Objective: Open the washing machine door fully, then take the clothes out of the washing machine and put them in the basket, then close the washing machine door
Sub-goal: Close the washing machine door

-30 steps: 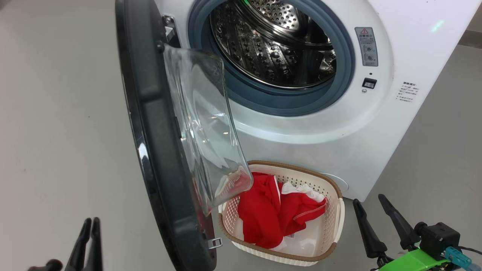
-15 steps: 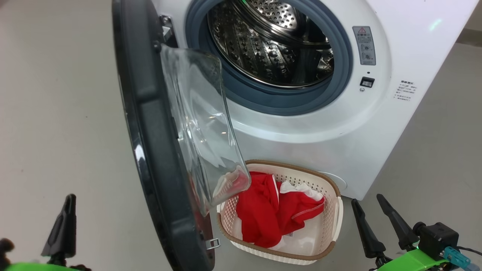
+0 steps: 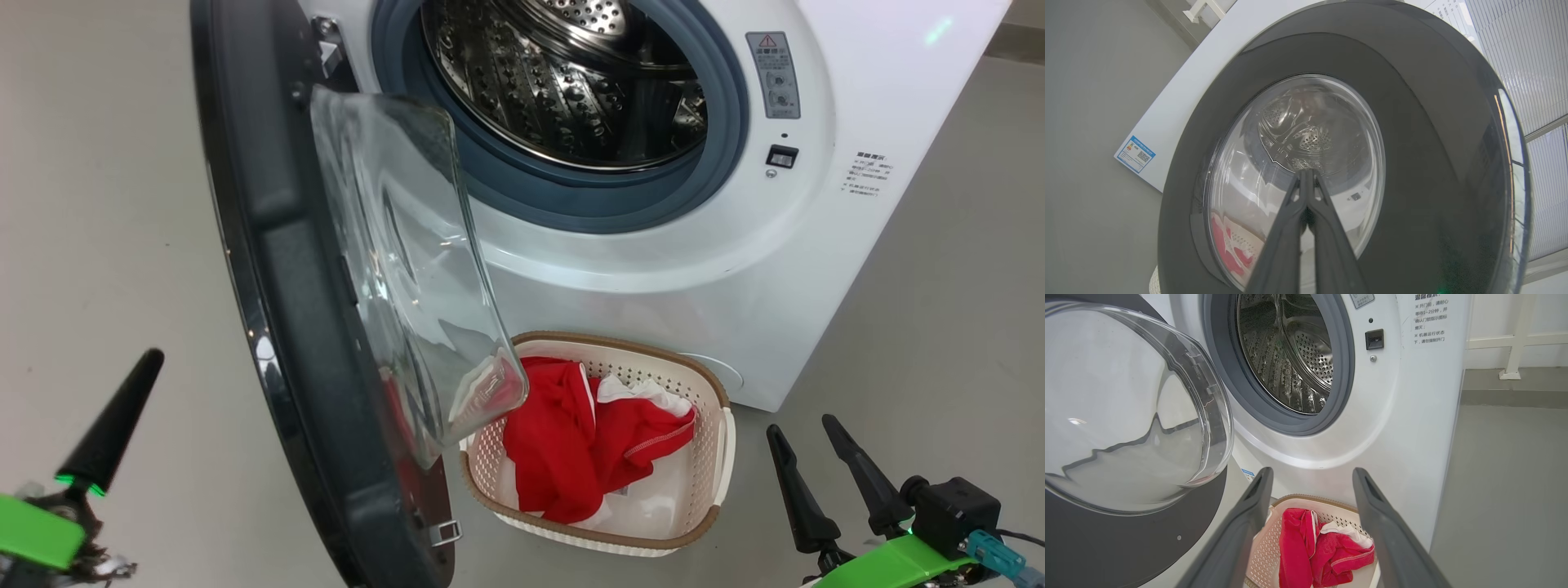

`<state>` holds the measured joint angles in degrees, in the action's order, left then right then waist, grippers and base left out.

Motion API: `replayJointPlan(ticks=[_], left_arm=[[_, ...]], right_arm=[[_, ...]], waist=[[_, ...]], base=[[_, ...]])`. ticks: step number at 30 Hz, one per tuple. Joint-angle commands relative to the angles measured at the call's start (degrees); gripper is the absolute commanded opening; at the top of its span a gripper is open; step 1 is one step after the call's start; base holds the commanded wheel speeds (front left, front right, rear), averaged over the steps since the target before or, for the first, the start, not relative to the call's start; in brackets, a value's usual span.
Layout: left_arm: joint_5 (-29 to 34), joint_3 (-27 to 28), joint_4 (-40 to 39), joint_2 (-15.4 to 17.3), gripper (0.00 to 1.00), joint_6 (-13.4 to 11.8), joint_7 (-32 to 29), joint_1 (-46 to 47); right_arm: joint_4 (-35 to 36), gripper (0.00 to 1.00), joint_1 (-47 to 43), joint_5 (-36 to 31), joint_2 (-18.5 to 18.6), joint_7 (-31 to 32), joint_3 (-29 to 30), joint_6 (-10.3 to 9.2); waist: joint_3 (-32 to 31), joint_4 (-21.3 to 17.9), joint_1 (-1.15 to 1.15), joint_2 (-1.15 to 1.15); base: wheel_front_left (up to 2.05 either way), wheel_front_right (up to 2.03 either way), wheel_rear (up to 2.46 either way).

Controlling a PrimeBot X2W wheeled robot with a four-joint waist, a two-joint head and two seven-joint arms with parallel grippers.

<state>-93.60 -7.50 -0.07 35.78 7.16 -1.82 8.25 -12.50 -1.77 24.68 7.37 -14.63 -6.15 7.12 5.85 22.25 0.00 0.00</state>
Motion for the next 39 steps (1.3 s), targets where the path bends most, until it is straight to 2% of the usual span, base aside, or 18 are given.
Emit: replayJointPlan(ticks=[1, 3, 6, 11, 18, 27, 39], left_arm=[[-2.8, 4.2, -2.3, 3.1, 0.00, 0.3, -2.7, 2.9], [-4.4, 5.2, -3.1, 3.1, 0.00, 0.3, -4.8, 2.9], [-9.2, 8.1, -5.1, 2.4, 0.00, 0.3, -12.7, 2.4], [-13.4, 13.8, -6.7, -0.1, 0.00, 0.3, -24.7, 1.4], [-13.8, 20.0, -6.6, -4.5, 0.00, 0.3, -38.1, 1.3], [-9.0, 23.8, -7.9, -11.6, 0.00, 0.3, -47.1, 2.8], [-2.8, 25.5, -11.7, -20.0, 0.00, 0.3, -52.8, 5.0]], right_arm=[[1.7, 1.00, 2.3, -0.1, 0.9, -0.4, -1.0, 0.36], [1.7, 1.00, 2.3, -0.1, 0.9, -0.4, -1.0, 0.36], [1.7, 1.00, 2.3, -0.2, 1.0, -0.4, -1.0, 0.36], [1.8, 1.00, 2.5, -0.3, 1.0, -0.4, -0.9, 0.36], [1.7, 1.00, 2.8, -0.3, 0.9, -0.4, -1.0, 0.36], [1.6, 1.00, 2.8, -0.2, 0.7, -0.4, -1.2, 0.36], [1.8, 1.00, 3.0, -0.3, 0.5, -0.4, -1.2, 0.36]], waist=[[0.2, -0.3, 0.00, 0.00], [0.2, -0.3, 0.00, 0.00], [0.4, -0.5, 0.00, 0.00], [0.8, -0.7, 0.00, 0.00], [1.0, -1.0, 0.00, 0.00], [0.9, -1.3, 0.00, 0.00], [1.2, -1.9, 0.00, 0.00]], base=[[0.00, 0.00, 0.00], [0.00, 0.00, 0.00], [0.00, 0.00, 0.00], [0.00, 0.00, 0.00], [0.00, 0.00, 0.00], [0.00, 0.00, 0.00], [0.00, 0.00, 0.00]])
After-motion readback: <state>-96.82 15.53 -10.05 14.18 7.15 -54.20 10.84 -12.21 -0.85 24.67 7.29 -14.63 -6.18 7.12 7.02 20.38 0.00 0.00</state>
